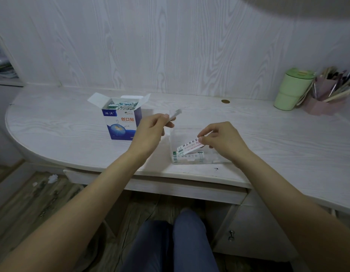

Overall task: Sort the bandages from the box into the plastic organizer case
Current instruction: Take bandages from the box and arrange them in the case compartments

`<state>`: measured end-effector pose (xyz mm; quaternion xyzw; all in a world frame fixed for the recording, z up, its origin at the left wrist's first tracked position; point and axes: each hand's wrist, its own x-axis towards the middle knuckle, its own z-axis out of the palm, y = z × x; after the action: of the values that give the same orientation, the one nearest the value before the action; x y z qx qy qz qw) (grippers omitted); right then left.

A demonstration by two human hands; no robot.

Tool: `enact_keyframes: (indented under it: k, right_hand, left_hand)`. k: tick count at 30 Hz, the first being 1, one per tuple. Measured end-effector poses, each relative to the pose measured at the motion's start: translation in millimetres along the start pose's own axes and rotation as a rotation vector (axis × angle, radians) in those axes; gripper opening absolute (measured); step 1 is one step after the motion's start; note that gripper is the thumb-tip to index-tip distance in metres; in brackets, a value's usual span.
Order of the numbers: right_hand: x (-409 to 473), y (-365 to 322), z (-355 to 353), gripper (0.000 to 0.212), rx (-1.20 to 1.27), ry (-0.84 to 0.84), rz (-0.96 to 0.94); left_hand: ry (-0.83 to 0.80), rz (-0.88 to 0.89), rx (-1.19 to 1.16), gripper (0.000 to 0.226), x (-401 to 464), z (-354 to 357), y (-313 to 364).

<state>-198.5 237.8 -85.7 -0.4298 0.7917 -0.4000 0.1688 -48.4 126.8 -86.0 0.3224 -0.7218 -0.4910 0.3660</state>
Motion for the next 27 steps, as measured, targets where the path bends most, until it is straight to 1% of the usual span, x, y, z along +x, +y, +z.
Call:
enact_keyframes:
  k: [4, 12, 17, 21, 23, 25, 26, 27]
  right_hand:
    - [1.6, -2.0, 5.6, 0.001, -0.132, -0.028, -0.057]
    - [1.8, -7.8, 10.7, 0.001, -0.311, -0.083, -0.144]
    - [-0.6, -8.5, 13.0, 0.005, -0.381, -0.12, -0.18]
    - [4.2, -8.2, 12.8, 0.006, -0.409, -0.136, -0.17]
    - [5.7, -7.8, 11.3, 0.007, -0.401, -0.167, -0.154]
    - [5.9, -8.3, 7.6, 0.008, -0.327, -0.151, -0.124]
    - [6.1, -9.5, 4.8, 0.011, -0.234, -0.114, -0.105]
    - [6.0, -11.0, 1.3, 0.014, -0.091, -0.077, -0.078]
  left_hand:
    - [-0.016, 0.029, 0.015, 0.024, -0.5, -0.3, 0.7]
    - [-0.02, 0.044, 0.014, 0.022, 2.0, -2.3, -1.6]
    - [-0.056, 0.063, 0.025, 0.018, 3.1, -2.0, -5.4]
    - [-0.071, 0.066, 0.015, 0.017, 2.1, -0.5, -5.4]
    - [-0.077, 0.06, 0.01, 0.015, 1.5, -0.6, -4.0]
    - [-0.093, 0.059, 0.008, 0.015, 0.4, -1.0, -3.8]
    - [-0.108, 0.063, 0.01, 0.016, -0.4, -1.0, -3.8]
    - [-0.126, 0.069, 0.015, 0.017, -1.3, -0.9, -4.0]
